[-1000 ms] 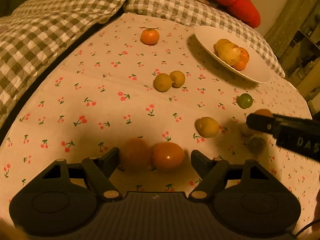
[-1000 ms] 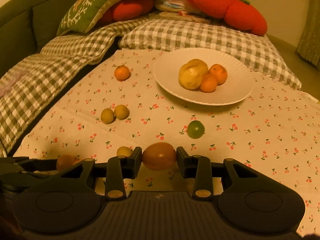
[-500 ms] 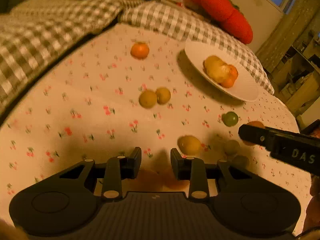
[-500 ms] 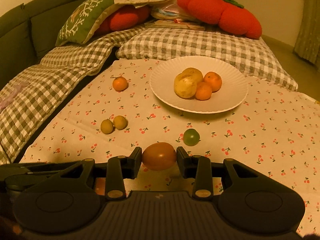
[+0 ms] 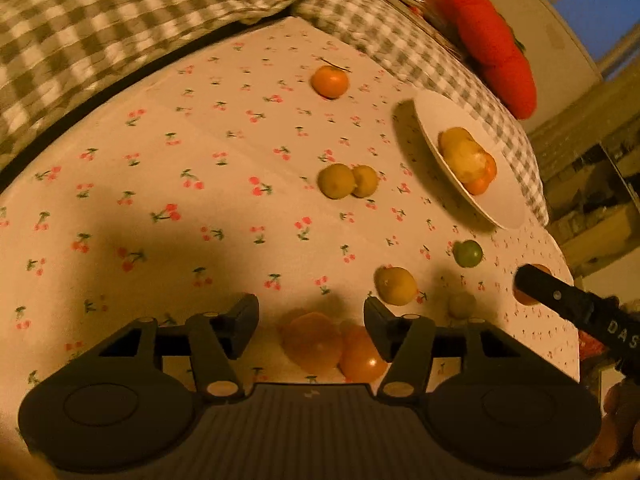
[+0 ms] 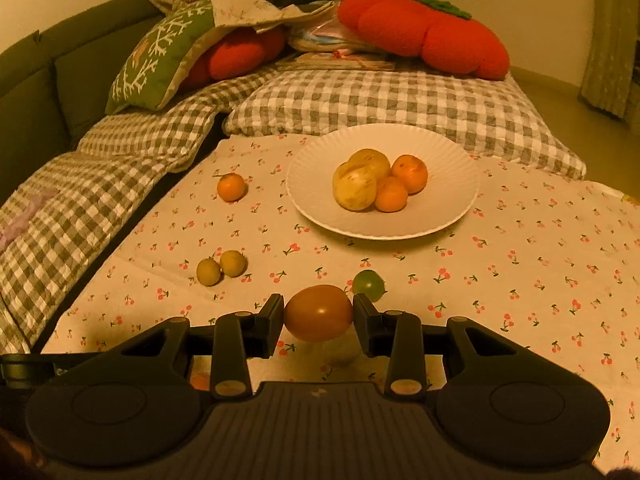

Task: Organize fruits
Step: 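Close the left tool on a reddish tangerine while the right tool lifts its tangerine, then carry both reddish tangerines onto the white plate and open both tools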

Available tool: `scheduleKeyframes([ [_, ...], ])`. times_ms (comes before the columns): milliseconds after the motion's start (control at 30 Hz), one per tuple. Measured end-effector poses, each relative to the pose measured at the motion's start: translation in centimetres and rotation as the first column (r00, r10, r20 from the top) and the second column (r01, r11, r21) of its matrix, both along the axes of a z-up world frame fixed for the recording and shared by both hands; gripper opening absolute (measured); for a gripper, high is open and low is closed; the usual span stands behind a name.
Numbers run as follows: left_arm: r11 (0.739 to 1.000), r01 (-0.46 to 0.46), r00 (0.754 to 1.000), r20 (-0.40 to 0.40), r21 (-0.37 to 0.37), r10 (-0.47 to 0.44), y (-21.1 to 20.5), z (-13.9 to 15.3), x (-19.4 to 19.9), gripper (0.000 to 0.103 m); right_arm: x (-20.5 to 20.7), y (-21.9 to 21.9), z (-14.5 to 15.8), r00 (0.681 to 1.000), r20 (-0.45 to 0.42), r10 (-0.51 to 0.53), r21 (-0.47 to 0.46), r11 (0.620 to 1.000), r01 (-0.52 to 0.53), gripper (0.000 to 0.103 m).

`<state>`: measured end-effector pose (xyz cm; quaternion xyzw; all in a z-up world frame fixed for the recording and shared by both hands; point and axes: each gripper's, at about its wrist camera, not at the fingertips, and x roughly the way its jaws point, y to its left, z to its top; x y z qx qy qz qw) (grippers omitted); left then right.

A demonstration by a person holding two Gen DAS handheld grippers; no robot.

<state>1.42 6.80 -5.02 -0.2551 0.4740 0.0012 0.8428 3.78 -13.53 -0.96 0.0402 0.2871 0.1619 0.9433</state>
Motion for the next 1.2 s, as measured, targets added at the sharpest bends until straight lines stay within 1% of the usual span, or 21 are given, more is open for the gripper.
scheduleKeyframes([
  [133,0.997,0.049,0.999,-0.003,0.055,-0.049,-1.5,0.2,-0.8,0.048,-0.2,-0.2,0.4,1.0,0.01,0.003,0.014,1.0,-0.004,0.034],
  [200,0.996,0.054,0.998,0.007,0.069,-0.055,-1.9,0.3,-0.9,0.047,-0.3,-0.2,0.6,1.0,0.015,0.006,0.015,1.0,-0.007,0.034],
  [267,0.997,0.033,0.999,0.011,0.072,-0.034,-1.8,0.2,-0.8,0.039,-0.4,-0.1,0.6,1.0,0.016,0.01,0.014,1.0,-0.01,0.035],
  [333,0.998,0.021,1.0,0.014,0.051,-0.022,-1.4,0.0,-0.7,0.031,-0.4,-0.1,0.5,1.0,0.015,0.01,0.012,1.0,-0.011,0.035],
  [367,0.999,0.019,1.0,0.012,0.038,-0.019,-1.4,-0.1,-0.7,0.028,-0.3,-0.1,0.6,1.0,0.014,0.009,0.013,1.0,-0.009,0.035],
  [433,0.999,0.012,1.0,0.001,0.03,-0.012,-1.4,-0.3,-0.7,0.021,-0.2,-0.1,0.6,1.0,0.013,0.006,0.015,1.0,-0.006,0.034],
  [600,1.0,-0.01,1.0,0.004,0.024,0.01,-1.4,-0.5,-0.8,0.021,-0.3,-0.1,0.6,1.0,0.016,0.007,0.015,1.0,-0.007,0.034],
  [733,0.999,0.0,1.0,0.015,0.054,-0.001,-1.8,-0.4,-0.6,0.017,-0.3,-0.1,0.6,1.0,0.016,0.012,0.023,1.0,-0.012,0.035],
  [833,0.998,0.008,1.0,0.026,0.061,-0.009,-1.9,-0.2,-0.4,0.017,-0.3,-0.3,0.7,1.0,0.019,0.008,0.027,1.0,-0.009,0.035],
  [1100,0.99,0.027,0.996,0.086,0.137,-0.039,-2.4,1.0,-0.4,0.016,-0.3,-0.5,0.7,1.0,0.02,0.0,0.036,0.999,-0.001,0.035],
  [1200,0.988,0.031,0.994,0.103,0.15,-0.047,-2.6,1.4,-0.3,0.016,-0.2,-0.5,0.8,1.0,0.02,0.001,0.036,0.999,-0.002,0.035],
])
